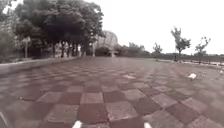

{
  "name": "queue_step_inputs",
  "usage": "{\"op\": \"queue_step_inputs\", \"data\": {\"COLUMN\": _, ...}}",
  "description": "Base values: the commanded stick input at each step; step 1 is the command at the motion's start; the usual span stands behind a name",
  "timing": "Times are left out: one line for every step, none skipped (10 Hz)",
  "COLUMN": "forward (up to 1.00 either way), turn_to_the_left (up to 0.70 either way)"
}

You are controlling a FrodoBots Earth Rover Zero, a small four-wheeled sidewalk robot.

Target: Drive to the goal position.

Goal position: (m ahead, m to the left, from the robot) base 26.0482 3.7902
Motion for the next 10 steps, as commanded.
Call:
{"op": "queue_step_inputs", "data": {"forward": 0.50, "turn_to_the_left": 0.00}}
{"op": "queue_step_inputs", "data": {"forward": 0.50, "turn_to_the_left": 0.00}}
{"op": "queue_step_inputs", "data": {"forward": 0.50, "turn_to_the_left": 0.00}}
{"op": "queue_step_inputs", "data": {"forward": 0.50, "turn_to_the_left": 0.00}}
{"op": "queue_step_inputs", "data": {"forward": 0.50, "turn_to_the_left": 0.00}}
{"op": "queue_step_inputs", "data": {"forward": 0.50, "turn_to_the_left": 0.00}}
{"op": "queue_step_inputs", "data": {"forward": 0.50, "turn_to_the_left": 0.00}}
{"op": "queue_step_inputs", "data": {"forward": 0.50, "turn_to_the_left": 0.00}}
{"op": "queue_step_inputs", "data": {"forward": 0.50, "turn_to_the_left": 0.00}}
{"op": "queue_step_inputs", "data": {"forward": 0.50, "turn_to_the_left": 0.00}}
